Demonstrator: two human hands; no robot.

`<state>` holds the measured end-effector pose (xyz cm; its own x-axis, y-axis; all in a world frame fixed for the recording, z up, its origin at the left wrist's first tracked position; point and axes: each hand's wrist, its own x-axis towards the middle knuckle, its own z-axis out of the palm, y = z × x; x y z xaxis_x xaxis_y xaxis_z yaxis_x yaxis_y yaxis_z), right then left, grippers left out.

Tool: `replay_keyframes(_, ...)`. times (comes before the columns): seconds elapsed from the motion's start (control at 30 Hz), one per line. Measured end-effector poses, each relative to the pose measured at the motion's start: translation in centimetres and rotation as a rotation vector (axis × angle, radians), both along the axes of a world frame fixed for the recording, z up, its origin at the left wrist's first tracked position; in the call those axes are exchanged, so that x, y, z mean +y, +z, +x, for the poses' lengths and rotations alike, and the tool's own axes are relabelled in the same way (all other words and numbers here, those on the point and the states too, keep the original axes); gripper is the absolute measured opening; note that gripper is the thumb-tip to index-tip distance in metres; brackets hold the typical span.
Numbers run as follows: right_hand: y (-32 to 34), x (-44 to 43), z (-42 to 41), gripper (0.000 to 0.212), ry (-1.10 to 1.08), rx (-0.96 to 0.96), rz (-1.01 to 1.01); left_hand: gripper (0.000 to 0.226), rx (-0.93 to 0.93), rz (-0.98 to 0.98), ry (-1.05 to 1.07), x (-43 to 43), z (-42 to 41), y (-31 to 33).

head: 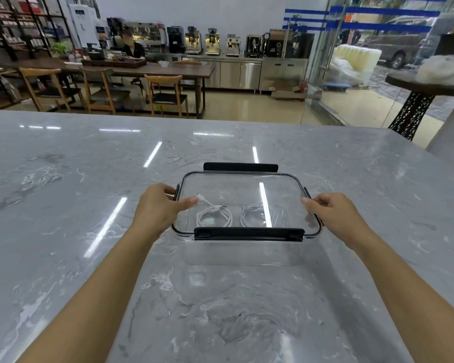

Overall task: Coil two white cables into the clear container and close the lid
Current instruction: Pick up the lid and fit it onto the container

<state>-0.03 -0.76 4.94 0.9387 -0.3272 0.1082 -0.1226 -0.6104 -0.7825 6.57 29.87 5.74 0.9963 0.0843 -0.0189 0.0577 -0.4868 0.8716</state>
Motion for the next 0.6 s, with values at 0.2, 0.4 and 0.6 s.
replay_keyframes(0.2,0.5,-0.5,0.9,0.038,0.007,0.053,-0.074,0.07,0.042,0.062,-0.068,0.3,0.4,-0.1)
replay_keyframes(0.4,1.9,0.5,2.6,0.041,0.189,-0.163,-0.292,0.049,-0.464,0.412,-0.227,-1.6,-0.4,1.9)
replay_keyframes(0.6,1.3,2.0,6.7,0.058,0.439,0.022,-0.536,0.069,-0.221,0.507,-0.729,-3.8,-1.1,1.9)
